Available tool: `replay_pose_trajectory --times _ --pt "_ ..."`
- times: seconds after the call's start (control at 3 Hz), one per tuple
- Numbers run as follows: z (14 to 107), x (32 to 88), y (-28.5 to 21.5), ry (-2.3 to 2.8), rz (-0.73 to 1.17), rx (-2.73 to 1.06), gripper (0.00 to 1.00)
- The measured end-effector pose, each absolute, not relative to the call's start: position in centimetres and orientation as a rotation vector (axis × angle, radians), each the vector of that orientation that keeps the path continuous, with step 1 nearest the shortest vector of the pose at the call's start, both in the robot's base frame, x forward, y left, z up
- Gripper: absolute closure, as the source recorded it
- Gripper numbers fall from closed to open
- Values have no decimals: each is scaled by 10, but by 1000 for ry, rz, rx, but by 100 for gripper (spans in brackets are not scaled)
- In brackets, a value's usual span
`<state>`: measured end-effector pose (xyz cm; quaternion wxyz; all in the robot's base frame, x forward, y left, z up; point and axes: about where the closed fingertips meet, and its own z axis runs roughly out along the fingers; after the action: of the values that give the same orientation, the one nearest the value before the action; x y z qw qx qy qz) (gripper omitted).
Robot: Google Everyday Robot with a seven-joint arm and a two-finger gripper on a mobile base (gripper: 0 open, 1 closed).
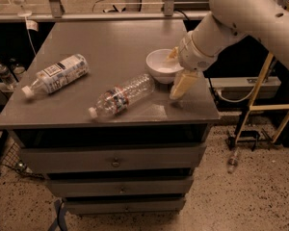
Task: Move white bowl near water bottle
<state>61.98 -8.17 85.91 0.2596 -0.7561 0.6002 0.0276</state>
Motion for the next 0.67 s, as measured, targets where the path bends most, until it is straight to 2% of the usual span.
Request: replay_pose_trajectory --times 0.33,0.67 --pt "858 620 -81 1625 77 -2050 0" --pt "875 615 -98 1667 1 -1959 0"
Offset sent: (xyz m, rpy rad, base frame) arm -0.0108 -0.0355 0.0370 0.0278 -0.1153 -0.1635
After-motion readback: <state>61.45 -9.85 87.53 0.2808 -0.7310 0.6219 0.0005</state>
